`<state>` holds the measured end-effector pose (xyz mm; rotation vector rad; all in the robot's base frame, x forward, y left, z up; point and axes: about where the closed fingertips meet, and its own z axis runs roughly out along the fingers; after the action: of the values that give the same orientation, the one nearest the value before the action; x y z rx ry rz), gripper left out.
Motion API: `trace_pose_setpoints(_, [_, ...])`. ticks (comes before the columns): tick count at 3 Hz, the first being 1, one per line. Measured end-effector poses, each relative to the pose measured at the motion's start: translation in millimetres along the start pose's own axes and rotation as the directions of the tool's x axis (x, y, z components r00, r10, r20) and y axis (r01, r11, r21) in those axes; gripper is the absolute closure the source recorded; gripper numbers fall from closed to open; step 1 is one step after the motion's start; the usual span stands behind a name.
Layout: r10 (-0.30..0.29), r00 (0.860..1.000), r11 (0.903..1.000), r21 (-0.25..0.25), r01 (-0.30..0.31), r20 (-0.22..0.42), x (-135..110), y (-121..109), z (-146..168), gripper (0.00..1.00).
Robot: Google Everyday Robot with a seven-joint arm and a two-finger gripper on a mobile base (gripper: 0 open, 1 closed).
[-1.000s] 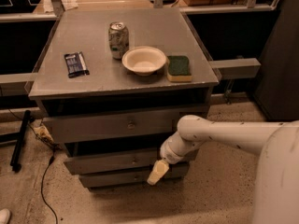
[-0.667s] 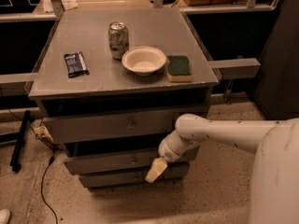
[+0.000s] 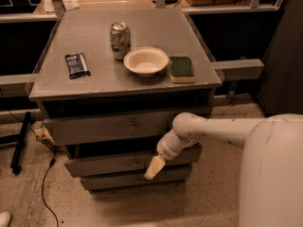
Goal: Open middle drawer
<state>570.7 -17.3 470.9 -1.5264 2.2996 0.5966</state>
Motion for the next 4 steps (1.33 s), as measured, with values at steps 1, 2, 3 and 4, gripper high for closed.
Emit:
trace_pose_setpoints(1, [0.016, 1.0, 0.9998, -0.013, -0.017, -0.027, 9, 2, 17, 0.0])
trace_pose_setpoints(2, [0.034, 0.998, 0.9989, -0.03, -0.035, -0.045, 24, 11, 24, 0.0])
trace_pose_setpoints(3, [0.034, 0.998, 0.9989, -0.03, -0.035, -0.046, 23, 11, 22, 0.0])
trace_pose_setpoints(4, [0.042, 0.998, 0.9983, -0.038, -0.044, -0.048, 26, 16, 20, 0.0])
